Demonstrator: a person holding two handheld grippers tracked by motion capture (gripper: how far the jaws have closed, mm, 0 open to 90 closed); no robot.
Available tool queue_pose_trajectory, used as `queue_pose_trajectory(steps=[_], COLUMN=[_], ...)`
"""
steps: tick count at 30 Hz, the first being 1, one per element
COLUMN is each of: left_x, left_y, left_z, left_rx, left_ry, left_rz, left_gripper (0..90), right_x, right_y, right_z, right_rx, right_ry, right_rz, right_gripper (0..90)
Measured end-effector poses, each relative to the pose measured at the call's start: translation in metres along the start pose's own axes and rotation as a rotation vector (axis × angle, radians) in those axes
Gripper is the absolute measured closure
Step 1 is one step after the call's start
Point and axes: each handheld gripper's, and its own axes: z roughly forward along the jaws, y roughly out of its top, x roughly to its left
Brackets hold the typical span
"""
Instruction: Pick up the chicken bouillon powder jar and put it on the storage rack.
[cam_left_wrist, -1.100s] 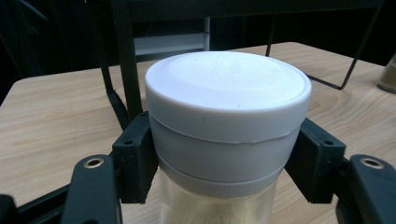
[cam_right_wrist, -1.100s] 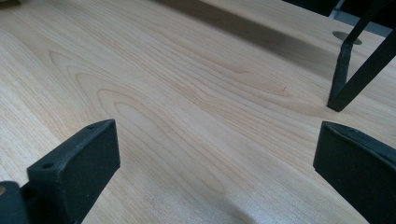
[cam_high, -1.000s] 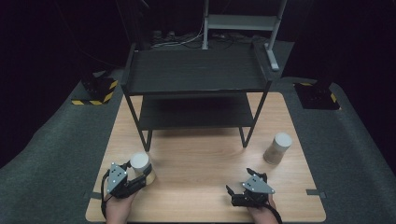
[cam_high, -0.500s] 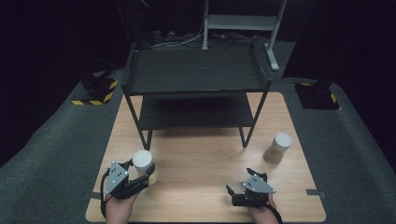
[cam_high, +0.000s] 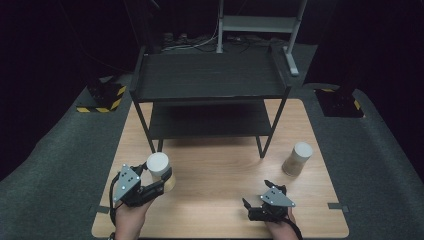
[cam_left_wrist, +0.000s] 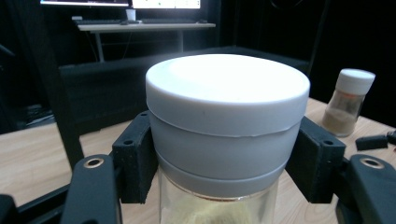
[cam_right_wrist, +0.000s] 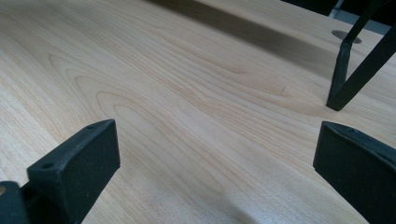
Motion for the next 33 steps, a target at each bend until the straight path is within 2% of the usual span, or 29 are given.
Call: queue_pose_trajectory(steps=[18, 21, 27, 28, 33], left_x=[0.005, 0.005, 0.008, 0.008, 0.009], left_y=[0.055, 0.065, 0.084, 0.091, 0.103], left_z=[0.015, 0.017, 0.021, 0.023, 0.025], left_rx=[-0.060, -0.065, -0.085, -0.095, -0.115], left_ry=[-0.027, -0.029, -0.032, -0.031, -0.028], left_rz=[0.022, 0.034, 0.031, 0.036, 0.039], left_gripper=[34.1, 34.1, 34.0, 34.0, 34.0], right_x=[0.000, 0.000, 0.000, 0.000, -0.001], right_y=[-0.001, -0.001, -0.001, -0.001, -0.001], right_z=[0.000, 0.000, -0.001, -0.001, -0.001], right_rx=[-0.004, -0.003, -0.005, -0.005, -0.006], right_ry=[-0.004, -0.004, -0.004, -0.004, -0.003], right_rz=[0.007, 0.007, 0.009, 0.009, 0.011], right_gripper=[0.0, 0.0, 0.0, 0.0, 0.0])
